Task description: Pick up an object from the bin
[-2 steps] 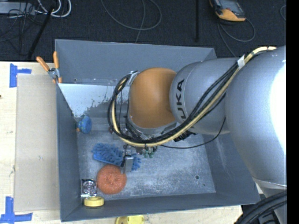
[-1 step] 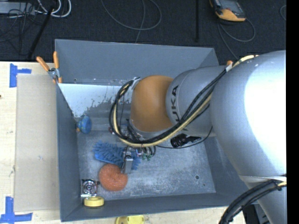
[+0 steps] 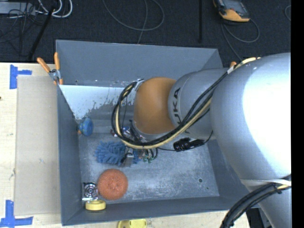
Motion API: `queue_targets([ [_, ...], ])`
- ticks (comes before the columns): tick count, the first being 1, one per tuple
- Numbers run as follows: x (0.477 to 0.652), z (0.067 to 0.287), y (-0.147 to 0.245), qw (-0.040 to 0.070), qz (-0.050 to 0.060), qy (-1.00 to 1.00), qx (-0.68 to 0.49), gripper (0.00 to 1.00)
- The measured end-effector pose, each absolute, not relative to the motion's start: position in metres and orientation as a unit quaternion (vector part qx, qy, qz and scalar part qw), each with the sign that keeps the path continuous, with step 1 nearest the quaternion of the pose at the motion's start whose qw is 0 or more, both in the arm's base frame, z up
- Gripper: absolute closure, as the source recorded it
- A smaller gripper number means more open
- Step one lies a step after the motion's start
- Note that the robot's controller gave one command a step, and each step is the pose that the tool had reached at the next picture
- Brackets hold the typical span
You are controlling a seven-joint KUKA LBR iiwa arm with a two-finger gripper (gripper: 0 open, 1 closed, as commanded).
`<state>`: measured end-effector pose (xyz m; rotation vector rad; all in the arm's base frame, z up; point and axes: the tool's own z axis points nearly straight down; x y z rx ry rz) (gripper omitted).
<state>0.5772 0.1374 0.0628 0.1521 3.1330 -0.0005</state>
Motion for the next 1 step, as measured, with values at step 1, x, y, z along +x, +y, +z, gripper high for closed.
queue_targets([
  [1, 0.5765, 0.0631, 0.1381, 0.002, 0.000, 0.999, 0.053, 1.00],
])
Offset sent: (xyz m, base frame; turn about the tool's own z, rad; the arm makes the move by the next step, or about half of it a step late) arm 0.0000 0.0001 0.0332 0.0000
